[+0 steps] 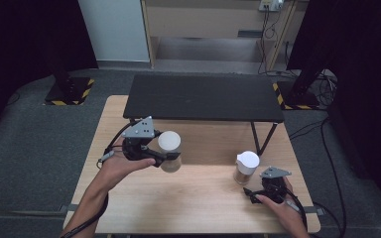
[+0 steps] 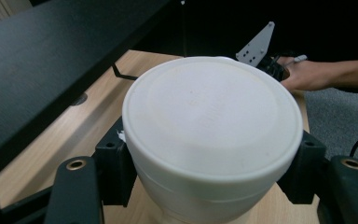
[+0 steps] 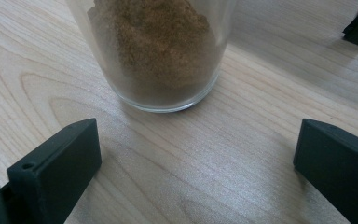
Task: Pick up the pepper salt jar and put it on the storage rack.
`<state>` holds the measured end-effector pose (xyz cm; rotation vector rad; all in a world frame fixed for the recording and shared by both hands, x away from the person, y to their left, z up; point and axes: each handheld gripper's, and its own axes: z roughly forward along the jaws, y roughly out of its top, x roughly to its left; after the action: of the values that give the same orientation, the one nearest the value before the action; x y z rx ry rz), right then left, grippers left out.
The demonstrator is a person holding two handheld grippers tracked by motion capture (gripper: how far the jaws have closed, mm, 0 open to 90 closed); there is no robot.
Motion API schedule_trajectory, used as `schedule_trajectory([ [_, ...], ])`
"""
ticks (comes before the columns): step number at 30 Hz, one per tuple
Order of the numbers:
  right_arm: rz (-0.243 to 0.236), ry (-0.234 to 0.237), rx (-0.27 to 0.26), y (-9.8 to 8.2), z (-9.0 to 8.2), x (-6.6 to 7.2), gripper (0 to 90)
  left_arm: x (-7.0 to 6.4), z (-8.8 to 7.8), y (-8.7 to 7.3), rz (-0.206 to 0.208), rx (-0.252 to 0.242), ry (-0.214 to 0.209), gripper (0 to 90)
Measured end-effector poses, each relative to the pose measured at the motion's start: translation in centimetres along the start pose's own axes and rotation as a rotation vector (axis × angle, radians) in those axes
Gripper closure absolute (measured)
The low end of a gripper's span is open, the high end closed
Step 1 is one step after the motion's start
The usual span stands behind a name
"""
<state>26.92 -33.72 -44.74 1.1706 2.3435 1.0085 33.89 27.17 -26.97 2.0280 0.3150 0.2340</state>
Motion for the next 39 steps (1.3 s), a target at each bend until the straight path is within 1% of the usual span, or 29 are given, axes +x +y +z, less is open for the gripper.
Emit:
schedule_trajectory([
  [7,0.000,0.000,0.000,0.0,0.0,0.0,1.4,0.8,-0.7,2.7,0.019,-0.001,-0.001,32.7],
  [14,-0.001,0.000,-0.001,0.0,0.0,0.0,1.4,1.7,-0.9,5.2,0.037,-0.006,-0.004,32.7],
  [17,0.000,0.000,-0.001,0.0,0.0,0.0,1.4,1.9,-0.9,6.1,0.046,-0.005,0.004,32.7],
  [24,-0.001,0.000,-0.001,0.0,0.0,0.0,1.4,2.7,-0.8,7.5,0.051,-0.002,0.003,32.7],
  [30,-0.001,0.000,-0.001,0.0,0.0,0.0,1.4,3.4,-1.2,8.4,0.054,-0.007,0.016,32.7],
  [32,-0.001,0.000,-0.001,0.0,0.0,0.0,1.4,3.6,-1.2,9.0,0.059,0.003,0.023,32.7],
  [35,-0.001,0.000,-0.001,0.0,0.0,0.0,1.4,3.7,-1.3,9.4,0.062,0.008,0.030,32.7],
  [39,-0.001,0.000,-0.001,0.0,0.0,0.0,1.4,3.9,-1.4,9.9,0.064,0.001,0.039,32.7],
])
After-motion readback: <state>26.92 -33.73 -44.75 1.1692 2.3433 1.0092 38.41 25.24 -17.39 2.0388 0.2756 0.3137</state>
